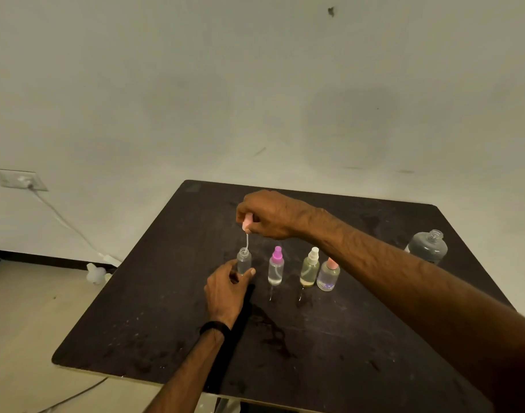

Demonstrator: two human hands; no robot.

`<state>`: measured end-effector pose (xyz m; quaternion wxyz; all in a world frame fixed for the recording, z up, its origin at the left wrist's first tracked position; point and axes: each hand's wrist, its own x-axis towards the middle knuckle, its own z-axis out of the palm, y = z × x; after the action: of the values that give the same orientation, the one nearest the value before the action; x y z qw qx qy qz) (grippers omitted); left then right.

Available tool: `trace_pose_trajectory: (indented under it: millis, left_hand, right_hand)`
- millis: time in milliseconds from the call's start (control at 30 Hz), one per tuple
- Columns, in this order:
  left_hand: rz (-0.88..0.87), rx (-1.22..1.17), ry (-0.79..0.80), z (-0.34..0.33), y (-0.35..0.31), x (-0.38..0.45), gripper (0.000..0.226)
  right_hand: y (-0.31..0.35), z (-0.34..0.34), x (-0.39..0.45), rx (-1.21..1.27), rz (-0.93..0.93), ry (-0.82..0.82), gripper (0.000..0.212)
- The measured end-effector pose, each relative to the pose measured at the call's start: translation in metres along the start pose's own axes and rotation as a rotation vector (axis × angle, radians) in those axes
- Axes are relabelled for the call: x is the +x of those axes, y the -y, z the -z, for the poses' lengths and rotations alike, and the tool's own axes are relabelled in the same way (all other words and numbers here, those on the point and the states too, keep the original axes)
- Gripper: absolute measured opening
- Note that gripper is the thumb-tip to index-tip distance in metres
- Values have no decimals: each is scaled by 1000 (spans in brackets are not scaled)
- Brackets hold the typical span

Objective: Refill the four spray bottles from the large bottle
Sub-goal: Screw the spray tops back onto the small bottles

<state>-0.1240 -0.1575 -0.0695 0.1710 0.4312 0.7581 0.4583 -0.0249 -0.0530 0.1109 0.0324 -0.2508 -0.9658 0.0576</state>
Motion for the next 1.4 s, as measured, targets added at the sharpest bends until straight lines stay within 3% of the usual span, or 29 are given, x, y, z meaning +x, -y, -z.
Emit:
trace_pose_trajectory:
  millis: [400, 733, 933, 1000, 1133, 1200, 1267, 1400]
  left_hand:
    - [-5, -19, 6, -4, 5, 3, 19]
    - [-9, -15, -4, -3, 3, 1, 16]
    - [-9, 43, -10, -3, 4, 1, 27]
    - [-2, 26, -9, -3, 4, 2, 27]
    - [-26, -1, 5, -2, 6, 1, 18]
    - [-42, 9, 8, -2, 7, 1, 19]
    - [-45, 1, 8, -3, 6, 0, 21]
    - [-31, 4, 12, -3, 5, 0, 18]
  right_hand:
    - [11, -41, 9, -70, 21, 152, 20]
    - [13, -52, 14, -126, -32, 186, 16]
    - [17, -50, 8, -278, -126, 169, 64]
    - [16, -50, 9, -248, -129, 135, 68]
    - [15, -43, 11, -94, -42, 244, 40]
    - [17, -42, 10, -148, -18, 232, 22]
    - [18, -42, 9, -203, -52, 231, 16]
    - [20, -43, 6, -250, -143, 201, 47]
